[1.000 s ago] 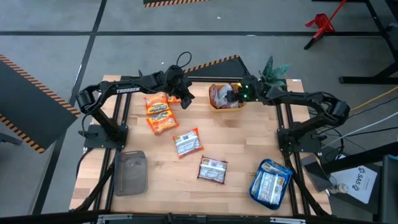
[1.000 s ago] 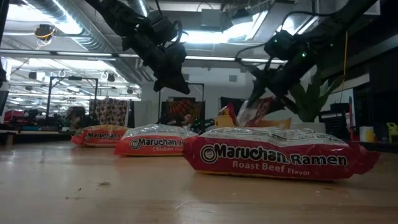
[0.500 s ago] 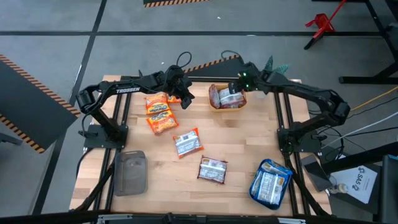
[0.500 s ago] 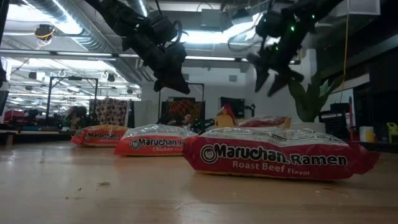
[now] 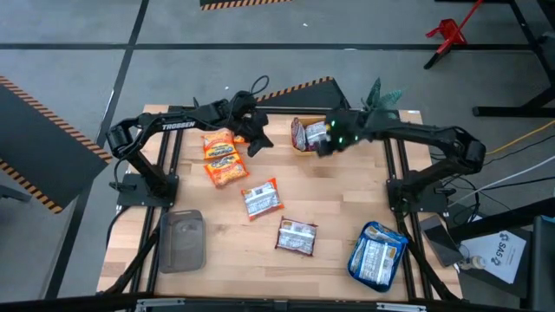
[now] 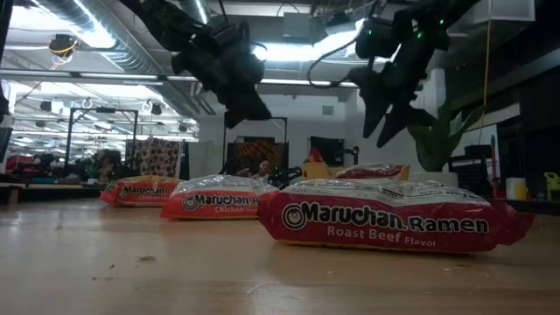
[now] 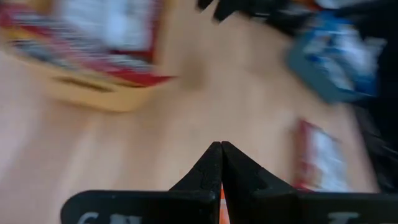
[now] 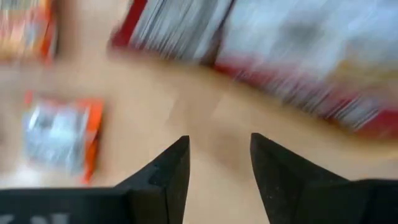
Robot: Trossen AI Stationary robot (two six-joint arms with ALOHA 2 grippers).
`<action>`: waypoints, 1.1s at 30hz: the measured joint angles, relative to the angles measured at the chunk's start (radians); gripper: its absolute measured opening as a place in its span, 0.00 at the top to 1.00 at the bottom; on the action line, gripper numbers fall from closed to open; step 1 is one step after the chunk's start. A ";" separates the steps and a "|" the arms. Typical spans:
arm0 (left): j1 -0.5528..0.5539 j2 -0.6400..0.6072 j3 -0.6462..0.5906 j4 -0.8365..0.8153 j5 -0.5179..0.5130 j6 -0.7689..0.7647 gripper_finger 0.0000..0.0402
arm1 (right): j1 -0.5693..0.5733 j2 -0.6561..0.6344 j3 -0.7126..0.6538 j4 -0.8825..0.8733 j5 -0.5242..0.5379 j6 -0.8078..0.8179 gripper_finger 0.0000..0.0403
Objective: Sort Maruchan noodles
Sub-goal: Put the red noodle pack into the yellow bin
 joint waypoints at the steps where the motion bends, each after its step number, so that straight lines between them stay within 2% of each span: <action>1: -0.003 0.000 0.000 0.000 0.053 0.009 1.00 | 0.048 0.000 0.000 -0.012 -0.002 0.032 0.62; 4: -0.021 0.000 0.000 -0.004 0.195 0.046 1.00 | 0.213 0.000 0.000 0.007 -0.016 0.135 0.62; 7: -0.054 0.000 0.000 -0.007 0.254 0.062 1.00 | 0.385 0.000 0.000 0.084 -0.005 0.230 0.62; 12: -0.113 0.000 0.000 -0.010 0.214 0.075 1.00 | 0.625 0.036 0.000 0.233 0.108 0.406 0.62; 15: -0.143 0.000 0.000 -0.027 0.184 0.075 1.00 | 0.721 0.083 0.000 0.328 0.178 0.457 0.62; 19: -0.167 0.000 0.000 -0.068 0.189 0.082 1.00 | 0.785 0.169 0.000 0.410 0.188 0.510 0.62; 24: -0.179 0.000 0.000 -0.111 0.175 0.095 1.00 | 0.823 0.270 0.000 0.472 0.123 0.510 0.62; 28: -0.181 0.000 0.000 -0.114 0.166 0.074 1.00 | 0.825 0.313 0.000 0.424 0.103 0.506 0.62; 33: -0.181 0.000 0.000 -0.109 0.140 0.069 1.00 | 0.786 0.325 0.002 0.318 0.186 0.505 0.62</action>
